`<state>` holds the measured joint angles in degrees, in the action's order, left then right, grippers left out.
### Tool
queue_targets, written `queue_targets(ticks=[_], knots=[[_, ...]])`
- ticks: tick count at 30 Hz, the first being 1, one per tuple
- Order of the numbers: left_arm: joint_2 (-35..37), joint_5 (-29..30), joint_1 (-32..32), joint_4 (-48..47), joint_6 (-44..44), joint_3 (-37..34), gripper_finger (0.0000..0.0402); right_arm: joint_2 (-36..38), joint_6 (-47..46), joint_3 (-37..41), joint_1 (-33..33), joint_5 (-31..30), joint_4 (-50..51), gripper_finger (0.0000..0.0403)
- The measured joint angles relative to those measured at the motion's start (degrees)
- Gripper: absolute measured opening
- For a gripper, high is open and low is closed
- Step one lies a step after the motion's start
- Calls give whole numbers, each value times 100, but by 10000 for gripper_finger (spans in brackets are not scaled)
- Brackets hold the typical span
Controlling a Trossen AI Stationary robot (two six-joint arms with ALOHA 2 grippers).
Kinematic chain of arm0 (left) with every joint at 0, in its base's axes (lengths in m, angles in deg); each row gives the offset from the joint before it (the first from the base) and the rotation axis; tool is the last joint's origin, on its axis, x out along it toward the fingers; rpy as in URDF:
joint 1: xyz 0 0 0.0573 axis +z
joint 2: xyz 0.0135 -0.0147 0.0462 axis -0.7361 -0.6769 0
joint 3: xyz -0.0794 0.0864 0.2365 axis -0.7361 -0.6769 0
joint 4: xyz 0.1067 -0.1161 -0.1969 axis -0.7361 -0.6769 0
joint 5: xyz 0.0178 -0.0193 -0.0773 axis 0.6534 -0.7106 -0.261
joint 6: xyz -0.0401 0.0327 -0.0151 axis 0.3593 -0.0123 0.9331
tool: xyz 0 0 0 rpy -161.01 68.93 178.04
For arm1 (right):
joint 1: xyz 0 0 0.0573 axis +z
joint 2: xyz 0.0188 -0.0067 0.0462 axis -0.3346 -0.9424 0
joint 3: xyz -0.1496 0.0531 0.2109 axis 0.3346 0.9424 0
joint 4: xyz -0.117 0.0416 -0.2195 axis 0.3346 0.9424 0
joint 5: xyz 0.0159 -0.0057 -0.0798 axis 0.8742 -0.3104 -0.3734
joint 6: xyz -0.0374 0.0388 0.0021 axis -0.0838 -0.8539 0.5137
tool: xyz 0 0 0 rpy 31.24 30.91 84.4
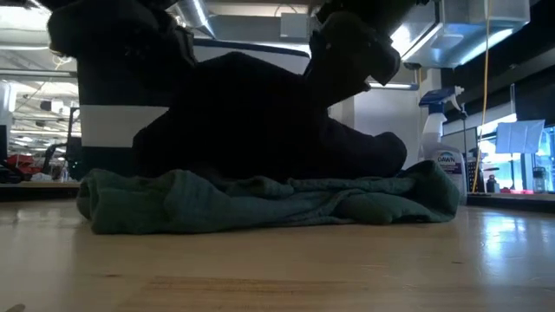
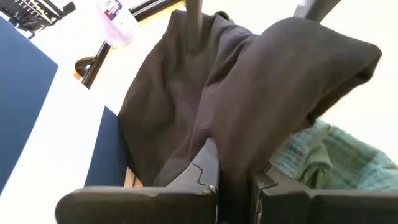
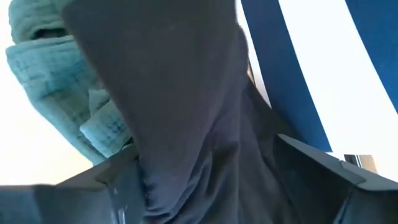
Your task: Fold Laundry from Bin
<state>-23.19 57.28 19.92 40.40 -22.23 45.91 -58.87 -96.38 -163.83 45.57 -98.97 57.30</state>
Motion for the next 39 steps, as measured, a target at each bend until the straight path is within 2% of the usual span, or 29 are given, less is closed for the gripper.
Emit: queue_targets(ticks=[13, 17, 23, 30, 39], knots=[[391, -142, 176, -101, -136, 65, 12, 44, -747, 34, 455, -147, 319, 310], [566, -190, 176, -102, -136, 65, 12, 29, -885, 361, 434, -237, -93, 310], [630, -309, 186, -87, -133, 65, 12, 20, -980, 657, 417, -1077, -673, 309], [642, -508, 291, -79, -103, 65, 12, -15, -594, 1242, 246, -892, -1953, 309], [822, -738, 351, -116, -134, 72, 12, -15, -489, 1741, 28, -1044, -1751, 309]])
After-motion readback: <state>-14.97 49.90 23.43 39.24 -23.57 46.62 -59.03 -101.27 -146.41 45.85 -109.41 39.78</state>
